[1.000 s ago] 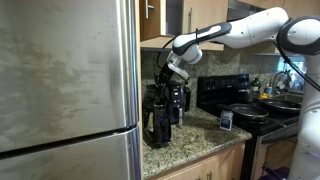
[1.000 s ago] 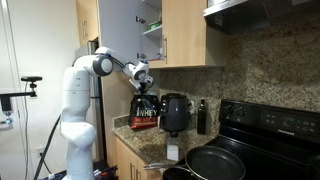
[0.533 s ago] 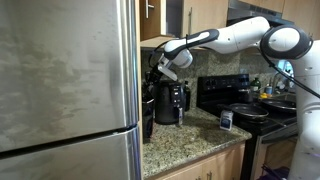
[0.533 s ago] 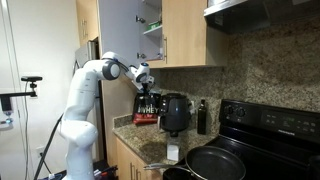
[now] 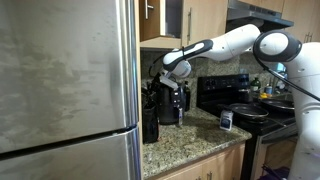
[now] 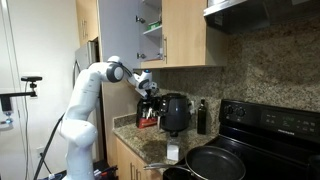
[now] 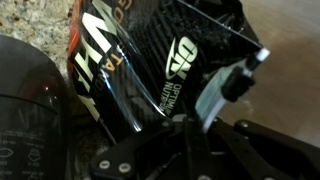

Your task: Move the black packet to the right and then put it back in the left corner

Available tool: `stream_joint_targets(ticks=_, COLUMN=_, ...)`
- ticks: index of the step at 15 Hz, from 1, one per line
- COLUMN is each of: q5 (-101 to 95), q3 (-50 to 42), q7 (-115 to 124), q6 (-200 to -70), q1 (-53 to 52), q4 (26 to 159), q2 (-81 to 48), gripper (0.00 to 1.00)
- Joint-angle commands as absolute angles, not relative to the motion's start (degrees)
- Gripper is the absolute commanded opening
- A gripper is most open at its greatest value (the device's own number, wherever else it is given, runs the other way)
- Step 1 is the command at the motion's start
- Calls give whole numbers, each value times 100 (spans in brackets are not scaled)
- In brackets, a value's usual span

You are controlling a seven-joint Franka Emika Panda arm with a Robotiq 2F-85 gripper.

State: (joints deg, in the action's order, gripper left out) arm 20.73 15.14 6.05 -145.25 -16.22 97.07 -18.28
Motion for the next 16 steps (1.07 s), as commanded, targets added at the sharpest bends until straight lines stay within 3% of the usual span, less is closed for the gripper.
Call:
stream_joint_targets(ticks=1, q5=2270, q3=1721, q7=-248, q6=-15627, q1=-1427, q4=9643, q2=-2241, gripper=0)
stream_joint_targets(ticks=7, q5=3499, q3=2808, q7=-2094, q6=-17276, q1=-836, q4=9389, q2=-2882, gripper=0)
stream_joint_targets(ticks=16, q5=3796, q3=4984, q7=-4339, q6=-17254, q1=660, q4=8992, q2=-3834, gripper=0)
